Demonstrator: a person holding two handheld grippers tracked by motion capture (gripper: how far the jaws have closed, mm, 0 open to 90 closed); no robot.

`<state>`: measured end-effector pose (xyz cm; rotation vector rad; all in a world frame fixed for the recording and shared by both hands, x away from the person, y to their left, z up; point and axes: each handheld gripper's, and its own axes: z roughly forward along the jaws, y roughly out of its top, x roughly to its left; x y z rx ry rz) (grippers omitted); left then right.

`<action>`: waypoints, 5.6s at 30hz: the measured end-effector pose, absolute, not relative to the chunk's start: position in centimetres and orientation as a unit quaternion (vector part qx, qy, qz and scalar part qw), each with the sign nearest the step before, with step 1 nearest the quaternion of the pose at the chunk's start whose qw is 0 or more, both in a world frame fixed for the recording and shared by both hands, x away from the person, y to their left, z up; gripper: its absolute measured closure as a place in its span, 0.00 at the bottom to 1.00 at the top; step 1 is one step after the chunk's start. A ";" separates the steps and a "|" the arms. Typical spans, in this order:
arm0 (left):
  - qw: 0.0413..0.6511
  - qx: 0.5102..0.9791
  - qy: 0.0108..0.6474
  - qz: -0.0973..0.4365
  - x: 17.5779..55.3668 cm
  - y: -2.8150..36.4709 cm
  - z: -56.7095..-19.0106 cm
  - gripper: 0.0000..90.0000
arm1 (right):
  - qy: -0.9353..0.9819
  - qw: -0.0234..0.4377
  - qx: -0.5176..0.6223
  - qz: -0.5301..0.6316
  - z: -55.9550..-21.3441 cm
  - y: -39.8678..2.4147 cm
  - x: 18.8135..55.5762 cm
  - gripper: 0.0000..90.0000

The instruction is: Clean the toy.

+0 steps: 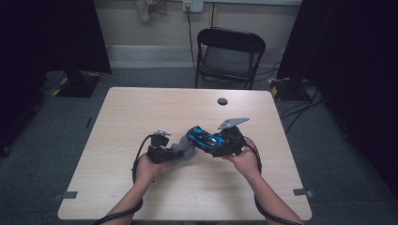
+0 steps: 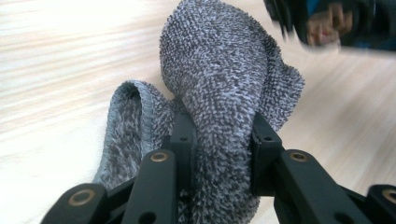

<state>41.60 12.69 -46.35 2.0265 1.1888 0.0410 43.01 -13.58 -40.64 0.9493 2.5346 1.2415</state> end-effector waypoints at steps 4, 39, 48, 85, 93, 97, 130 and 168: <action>0.395 0.807 0.439 -0.001 40.6 10.4 -46.1 0.77 | 0.847 0.087 0.317 0.417 -40.0 -13.4 43.0 0.28; 0.418 0.780 0.465 -0.002 41.6 11.0 -45.0 0.76 | 0.851 0.086 0.316 0.411 -40.7 -13.4 43.2 0.28; 0.397 0.774 0.491 0.039 42.4 12.9 -45.5 0.76 | 0.848 0.088 0.325 0.410 -40.6 -14.2 43.3 0.28; 0.331 0.757 0.552 0.110 42.7 22.4 -45.1 0.77 | 0.822 0.131 0.403 0.380 -43.8 -22.1 44.0 0.28; 0.324 0.755 0.560 0.106 42.9 22.8 -46.1 0.76 | 0.817 0.140 0.419 0.369 -44.7 -23.8 44.3 0.28; 0.322 0.757 0.559 0.107 42.9 22.8 -46.2 0.76 | 0.816 0.149 0.427 0.361 -45.3 -24.5 44.4 0.28; 0.316 0.764 0.550 0.117 43.3 22.8 -46.7 0.71 | 0.822 0.160 0.440 0.325 -49.3 -25.9 44.2 0.27; 0.341 0.793 0.479 0.159 41.5 21.4 -43.2 0.23 | 0.812 0.182 0.411 0.372 -45.3 -25.5 42.8 0.15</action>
